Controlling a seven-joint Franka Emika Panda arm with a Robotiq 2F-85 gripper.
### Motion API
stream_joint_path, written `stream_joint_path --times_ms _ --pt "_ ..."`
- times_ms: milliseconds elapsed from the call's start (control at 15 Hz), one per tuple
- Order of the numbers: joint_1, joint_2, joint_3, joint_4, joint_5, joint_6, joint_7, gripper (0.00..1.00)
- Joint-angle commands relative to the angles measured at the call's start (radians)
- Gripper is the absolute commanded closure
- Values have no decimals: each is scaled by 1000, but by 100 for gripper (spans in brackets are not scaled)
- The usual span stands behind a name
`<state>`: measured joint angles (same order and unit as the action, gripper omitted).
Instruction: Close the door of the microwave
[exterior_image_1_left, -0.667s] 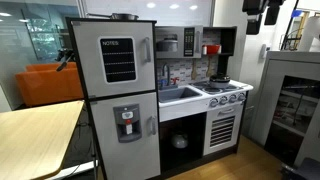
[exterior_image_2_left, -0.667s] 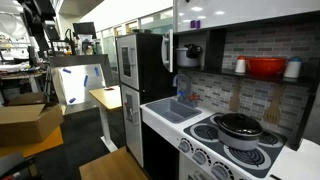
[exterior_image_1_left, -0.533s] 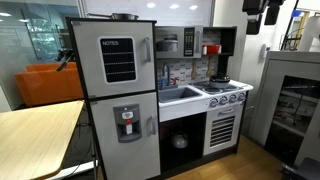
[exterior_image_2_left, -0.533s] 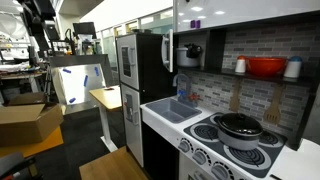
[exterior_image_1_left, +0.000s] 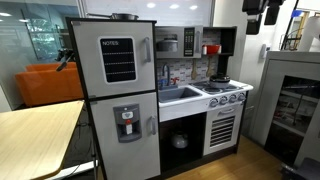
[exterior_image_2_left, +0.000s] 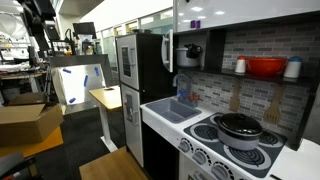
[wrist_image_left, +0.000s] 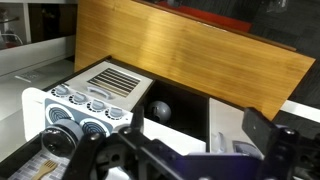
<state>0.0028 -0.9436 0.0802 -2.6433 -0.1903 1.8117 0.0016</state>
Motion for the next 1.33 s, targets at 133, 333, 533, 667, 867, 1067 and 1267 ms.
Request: stream_joint_path --times_ms 133,333,533,667,867,1067,1267 --pt "32 14 -6 -5 -38 55 -37 0" --pt "54 16 -6 -19 -80 131 -76 0" --pt "76 18 -6 -43 -139 222 -138 0" --pt "80 25 -1 -62 -188 286 -166 0" --pt "72 57 10 -91 -279 395 -190 0" --pt "40 118 33 -109 -396 507 -179 0" --pt "9 195 54 -92 -519 591 -148 0"
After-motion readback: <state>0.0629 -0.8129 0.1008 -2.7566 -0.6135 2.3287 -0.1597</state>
